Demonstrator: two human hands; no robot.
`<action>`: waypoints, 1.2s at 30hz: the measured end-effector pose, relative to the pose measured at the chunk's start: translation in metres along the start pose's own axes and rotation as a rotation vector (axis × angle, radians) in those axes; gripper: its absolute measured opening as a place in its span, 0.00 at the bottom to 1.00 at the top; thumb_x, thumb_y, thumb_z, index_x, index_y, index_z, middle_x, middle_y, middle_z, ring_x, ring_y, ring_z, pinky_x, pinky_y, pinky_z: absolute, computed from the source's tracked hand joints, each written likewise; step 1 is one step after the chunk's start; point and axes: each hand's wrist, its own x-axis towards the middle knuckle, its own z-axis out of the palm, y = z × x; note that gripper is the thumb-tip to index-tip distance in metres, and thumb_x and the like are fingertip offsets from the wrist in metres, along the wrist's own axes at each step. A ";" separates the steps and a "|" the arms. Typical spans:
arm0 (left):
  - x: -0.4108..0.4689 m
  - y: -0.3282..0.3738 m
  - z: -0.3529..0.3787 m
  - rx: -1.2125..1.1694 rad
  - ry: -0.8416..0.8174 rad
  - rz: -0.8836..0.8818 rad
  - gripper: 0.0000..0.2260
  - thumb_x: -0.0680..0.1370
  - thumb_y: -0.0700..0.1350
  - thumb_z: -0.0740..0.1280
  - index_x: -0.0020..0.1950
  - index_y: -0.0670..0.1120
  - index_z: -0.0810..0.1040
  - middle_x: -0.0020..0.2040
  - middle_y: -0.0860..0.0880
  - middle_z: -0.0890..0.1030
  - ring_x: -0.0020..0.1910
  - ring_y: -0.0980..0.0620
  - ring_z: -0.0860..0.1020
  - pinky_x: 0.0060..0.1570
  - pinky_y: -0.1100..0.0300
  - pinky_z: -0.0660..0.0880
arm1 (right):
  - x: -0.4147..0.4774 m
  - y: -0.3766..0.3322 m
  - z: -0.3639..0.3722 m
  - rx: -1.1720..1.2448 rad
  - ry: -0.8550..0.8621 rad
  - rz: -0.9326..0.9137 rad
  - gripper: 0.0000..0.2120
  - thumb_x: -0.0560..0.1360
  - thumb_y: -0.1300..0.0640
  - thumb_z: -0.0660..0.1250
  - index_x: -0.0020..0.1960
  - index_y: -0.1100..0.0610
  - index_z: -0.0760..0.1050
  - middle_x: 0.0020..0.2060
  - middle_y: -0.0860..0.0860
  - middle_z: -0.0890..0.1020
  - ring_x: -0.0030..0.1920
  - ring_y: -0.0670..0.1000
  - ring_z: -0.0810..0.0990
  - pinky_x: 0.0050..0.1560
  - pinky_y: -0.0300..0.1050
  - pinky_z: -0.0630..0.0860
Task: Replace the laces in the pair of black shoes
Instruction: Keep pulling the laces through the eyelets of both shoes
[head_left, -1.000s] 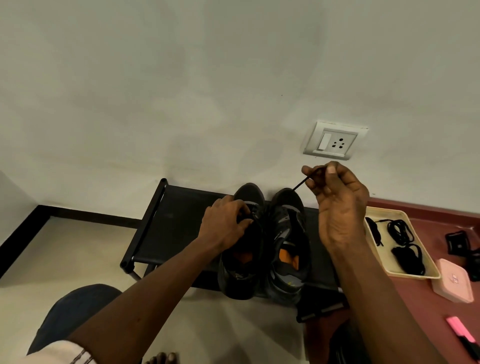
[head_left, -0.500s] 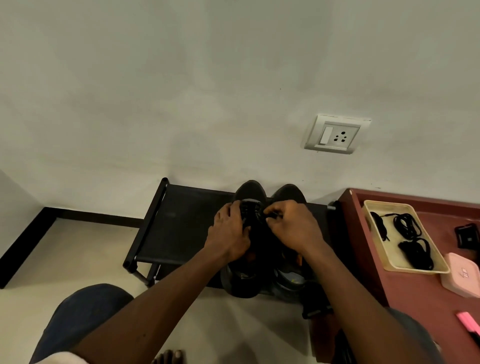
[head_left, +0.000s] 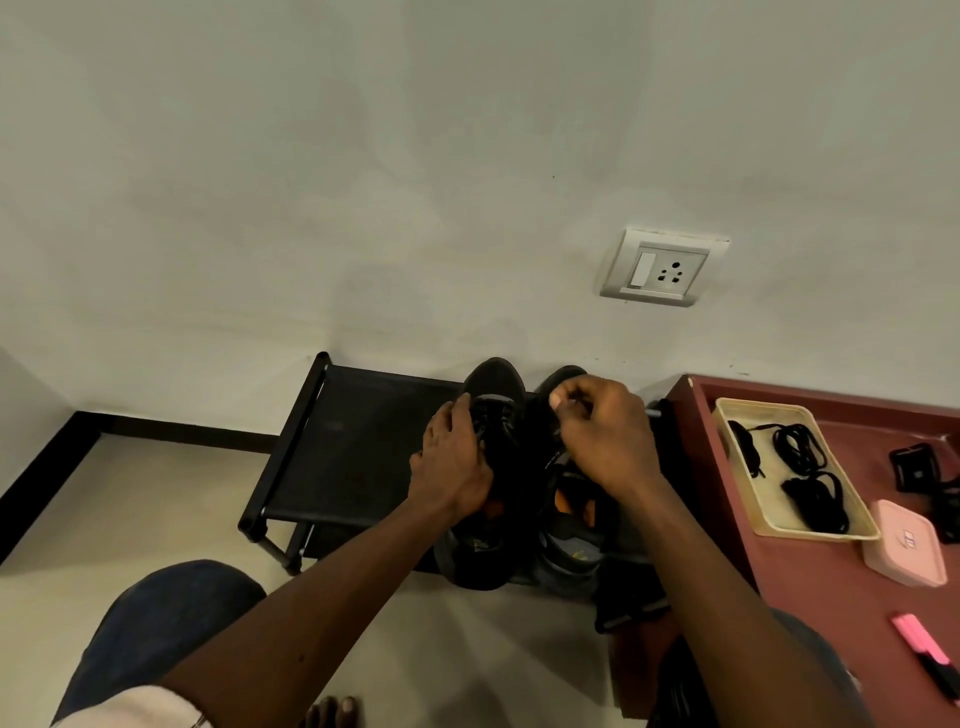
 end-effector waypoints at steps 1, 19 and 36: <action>0.000 0.000 0.000 -0.004 0.000 -0.002 0.32 0.83 0.47 0.62 0.83 0.50 0.51 0.83 0.45 0.55 0.82 0.40 0.56 0.75 0.31 0.59 | 0.000 0.000 -0.004 0.083 0.036 -0.001 0.07 0.80 0.53 0.69 0.44 0.48 0.82 0.36 0.44 0.82 0.38 0.43 0.80 0.40 0.42 0.76; -0.004 0.003 -0.001 -0.040 0.008 -0.017 0.33 0.82 0.42 0.64 0.83 0.50 0.52 0.82 0.44 0.58 0.80 0.39 0.60 0.75 0.33 0.62 | 0.005 0.009 -0.031 0.428 0.218 0.008 0.05 0.82 0.56 0.67 0.49 0.48 0.78 0.33 0.44 0.80 0.31 0.43 0.75 0.33 0.40 0.71; 0.010 0.004 -0.007 0.138 -0.108 0.033 0.40 0.78 0.54 0.71 0.82 0.51 0.51 0.82 0.43 0.56 0.79 0.37 0.59 0.74 0.32 0.63 | 0.017 -0.012 0.029 -0.498 -0.229 -0.162 0.14 0.80 0.61 0.63 0.62 0.51 0.78 0.50 0.53 0.85 0.50 0.57 0.82 0.57 0.55 0.77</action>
